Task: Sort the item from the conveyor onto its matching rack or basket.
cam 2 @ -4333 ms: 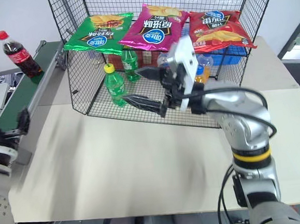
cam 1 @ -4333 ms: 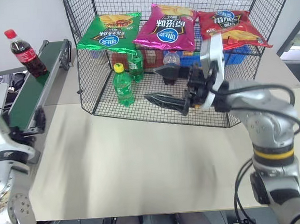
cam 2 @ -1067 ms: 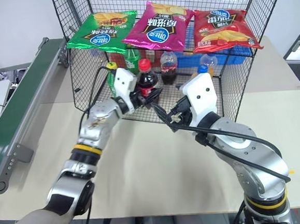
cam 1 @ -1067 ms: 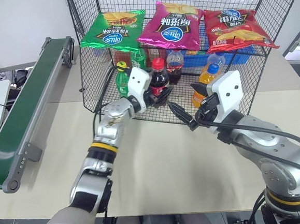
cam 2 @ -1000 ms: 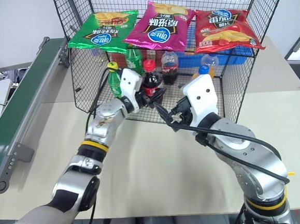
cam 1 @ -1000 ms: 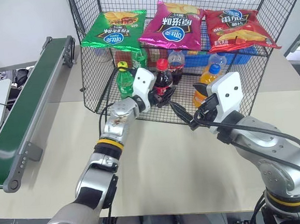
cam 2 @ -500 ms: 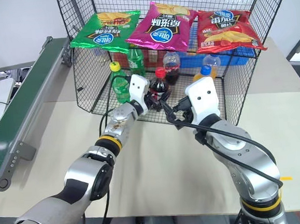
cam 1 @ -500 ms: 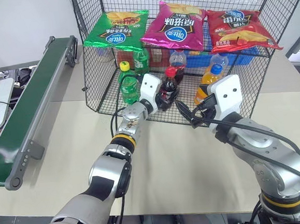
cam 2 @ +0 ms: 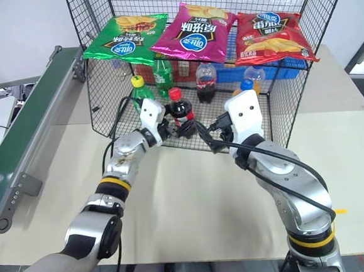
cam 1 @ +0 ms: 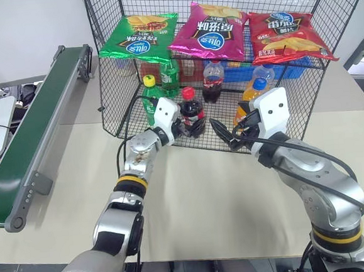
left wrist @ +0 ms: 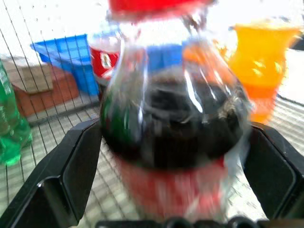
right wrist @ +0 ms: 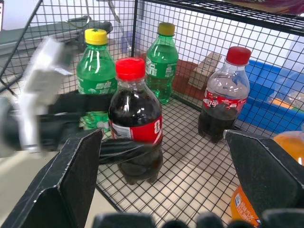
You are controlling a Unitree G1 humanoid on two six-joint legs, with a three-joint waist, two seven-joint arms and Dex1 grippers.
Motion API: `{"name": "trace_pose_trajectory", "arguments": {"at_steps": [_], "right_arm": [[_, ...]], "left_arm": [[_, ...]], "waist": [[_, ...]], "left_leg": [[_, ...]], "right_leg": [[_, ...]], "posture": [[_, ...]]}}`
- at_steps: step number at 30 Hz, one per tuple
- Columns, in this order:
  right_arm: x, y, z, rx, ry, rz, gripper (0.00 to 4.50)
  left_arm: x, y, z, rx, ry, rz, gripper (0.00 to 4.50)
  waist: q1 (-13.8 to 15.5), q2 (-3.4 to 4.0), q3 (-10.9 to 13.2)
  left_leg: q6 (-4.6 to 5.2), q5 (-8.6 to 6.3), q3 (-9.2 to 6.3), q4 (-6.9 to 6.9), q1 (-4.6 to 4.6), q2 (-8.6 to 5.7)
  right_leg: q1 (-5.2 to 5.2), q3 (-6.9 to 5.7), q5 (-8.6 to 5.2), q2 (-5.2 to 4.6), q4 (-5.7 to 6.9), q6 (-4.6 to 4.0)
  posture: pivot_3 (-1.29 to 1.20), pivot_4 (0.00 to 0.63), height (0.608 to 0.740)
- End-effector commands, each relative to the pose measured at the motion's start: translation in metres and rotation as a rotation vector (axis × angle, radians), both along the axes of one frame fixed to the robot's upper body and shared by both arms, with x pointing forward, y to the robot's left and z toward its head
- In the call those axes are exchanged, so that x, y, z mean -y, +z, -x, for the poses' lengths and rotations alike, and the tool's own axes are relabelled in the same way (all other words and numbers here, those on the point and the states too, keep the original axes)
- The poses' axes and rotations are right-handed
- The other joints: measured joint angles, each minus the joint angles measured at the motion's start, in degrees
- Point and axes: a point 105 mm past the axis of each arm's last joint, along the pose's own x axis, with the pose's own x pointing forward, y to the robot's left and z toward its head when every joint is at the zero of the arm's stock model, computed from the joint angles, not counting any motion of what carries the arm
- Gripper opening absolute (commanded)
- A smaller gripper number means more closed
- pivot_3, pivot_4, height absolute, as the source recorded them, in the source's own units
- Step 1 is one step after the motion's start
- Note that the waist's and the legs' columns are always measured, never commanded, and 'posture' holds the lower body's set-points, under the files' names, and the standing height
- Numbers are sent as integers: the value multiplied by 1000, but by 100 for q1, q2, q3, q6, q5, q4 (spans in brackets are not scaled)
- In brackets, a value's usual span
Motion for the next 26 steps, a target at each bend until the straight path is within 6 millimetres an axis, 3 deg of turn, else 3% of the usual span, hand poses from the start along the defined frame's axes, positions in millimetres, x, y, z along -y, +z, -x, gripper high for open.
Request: {"name": "trace_pose_trajectory", "arguments": {"at_steps": [1,8,19,26], "right_arm": [[0,17,0,80,14,-13,4500],[2,20,-2,93,38,1,4500],[11,24,25,31,290,65,4500],[10,20,14,14,278,44,4500]], "left_arm": [[-2,34,15,61,-79,6,4475],[-25,38,32,45,-64,-52,4475],[-121,89,78,-13,35,-246,4475],[-121,86,78,19,107,-230,4475]], "waist": [[17,0,0],[32,6,-4],[-78,7,-2],[-73,7,-1]], "left_leg": [[0,0,-2,1,0,2],[0,0,-11,4,0,1],[0,0,-27,0,16,22],[0,0,-24,3,18,19]], "right_leg": [[0,0,0,0,0,0],[3,5,0,-4,-2,0],[8,3,-1,1,2,0],[12,4,-1,-5,-1,1]], "posture": [[0,150,740],[0,150,740],[0,150,740],[0,150,740]]}}
